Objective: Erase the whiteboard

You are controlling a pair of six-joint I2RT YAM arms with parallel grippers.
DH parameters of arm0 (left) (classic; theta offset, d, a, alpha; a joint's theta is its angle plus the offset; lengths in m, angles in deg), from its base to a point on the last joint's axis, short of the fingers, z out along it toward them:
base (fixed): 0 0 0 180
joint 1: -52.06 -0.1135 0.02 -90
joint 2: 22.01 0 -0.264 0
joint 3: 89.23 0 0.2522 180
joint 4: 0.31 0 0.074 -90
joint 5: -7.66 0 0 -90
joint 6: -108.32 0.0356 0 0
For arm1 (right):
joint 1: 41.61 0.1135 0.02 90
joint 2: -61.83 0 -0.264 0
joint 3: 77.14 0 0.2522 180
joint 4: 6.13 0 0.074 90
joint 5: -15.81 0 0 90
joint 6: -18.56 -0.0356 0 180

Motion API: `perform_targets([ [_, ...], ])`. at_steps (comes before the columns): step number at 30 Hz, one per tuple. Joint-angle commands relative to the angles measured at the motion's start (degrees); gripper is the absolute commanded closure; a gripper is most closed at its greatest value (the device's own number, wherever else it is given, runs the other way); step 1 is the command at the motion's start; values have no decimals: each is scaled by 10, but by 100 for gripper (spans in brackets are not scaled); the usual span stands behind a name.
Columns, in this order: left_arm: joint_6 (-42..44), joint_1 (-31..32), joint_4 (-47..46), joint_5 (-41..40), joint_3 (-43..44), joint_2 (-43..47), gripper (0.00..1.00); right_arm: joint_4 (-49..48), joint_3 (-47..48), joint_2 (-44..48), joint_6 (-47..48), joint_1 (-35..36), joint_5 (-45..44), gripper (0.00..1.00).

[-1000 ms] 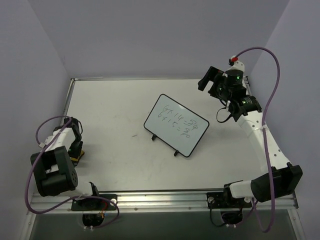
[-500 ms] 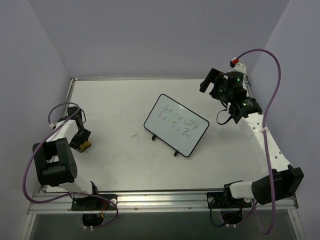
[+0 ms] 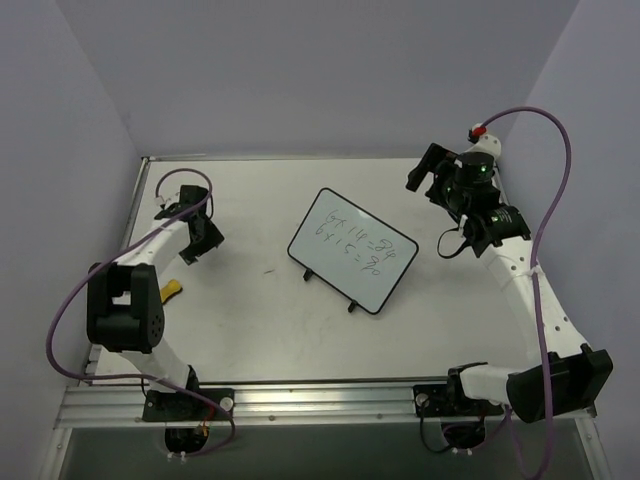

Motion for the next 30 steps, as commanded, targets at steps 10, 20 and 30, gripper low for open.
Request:
perform_targets([
  [10, -469, -4, 291, -187, 27, 29, 17, -70, -21, -3, -8, -18, 43, 0],
  [20, -663, -3, 387, -181, 61, -19, 18, -76, 6, -71, -15, -9, 112, 0],
  [30, -743, -4, 331, -182, 19, -27, 18, -81, 8, -117, -8, 2, 113, 0],
])
